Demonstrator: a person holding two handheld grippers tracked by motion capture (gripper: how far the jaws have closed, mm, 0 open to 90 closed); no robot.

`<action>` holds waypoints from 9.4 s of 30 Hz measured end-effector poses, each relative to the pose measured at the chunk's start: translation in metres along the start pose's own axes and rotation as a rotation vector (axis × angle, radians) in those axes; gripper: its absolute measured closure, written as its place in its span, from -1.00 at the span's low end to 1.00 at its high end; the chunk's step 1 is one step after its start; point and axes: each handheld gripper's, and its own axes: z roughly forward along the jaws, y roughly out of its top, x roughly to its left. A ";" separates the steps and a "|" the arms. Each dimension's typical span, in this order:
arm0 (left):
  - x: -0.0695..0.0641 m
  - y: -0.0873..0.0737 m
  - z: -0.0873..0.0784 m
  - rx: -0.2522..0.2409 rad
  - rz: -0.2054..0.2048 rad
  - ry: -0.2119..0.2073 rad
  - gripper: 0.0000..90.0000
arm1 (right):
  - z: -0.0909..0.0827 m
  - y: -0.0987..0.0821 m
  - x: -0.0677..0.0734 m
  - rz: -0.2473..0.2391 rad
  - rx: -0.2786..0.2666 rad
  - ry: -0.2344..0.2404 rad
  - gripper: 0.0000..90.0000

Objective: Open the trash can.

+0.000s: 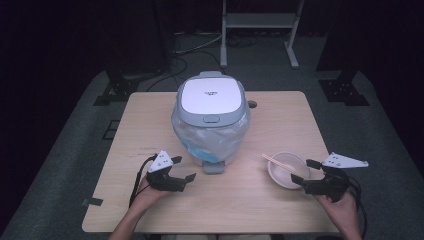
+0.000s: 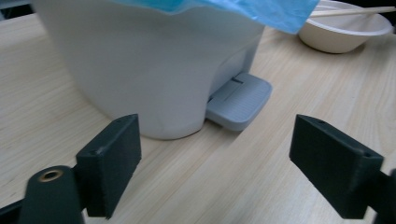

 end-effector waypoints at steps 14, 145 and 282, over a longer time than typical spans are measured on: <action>-0.005 0.004 0.018 0.028 0.010 -0.052 -0.21 | 0.001 0.000 0.001 -0.001 0.004 0.004 -0.72; -0.030 0.014 0.084 0.165 0.224 -0.035 0.95 | 0.065 0.030 -0.019 -0.253 0.456 0.154 0.75; -0.030 0.014 0.084 0.161 0.214 -0.040 0.95 | -0.012 0.305 0.061 -0.479 0.328 0.268 0.75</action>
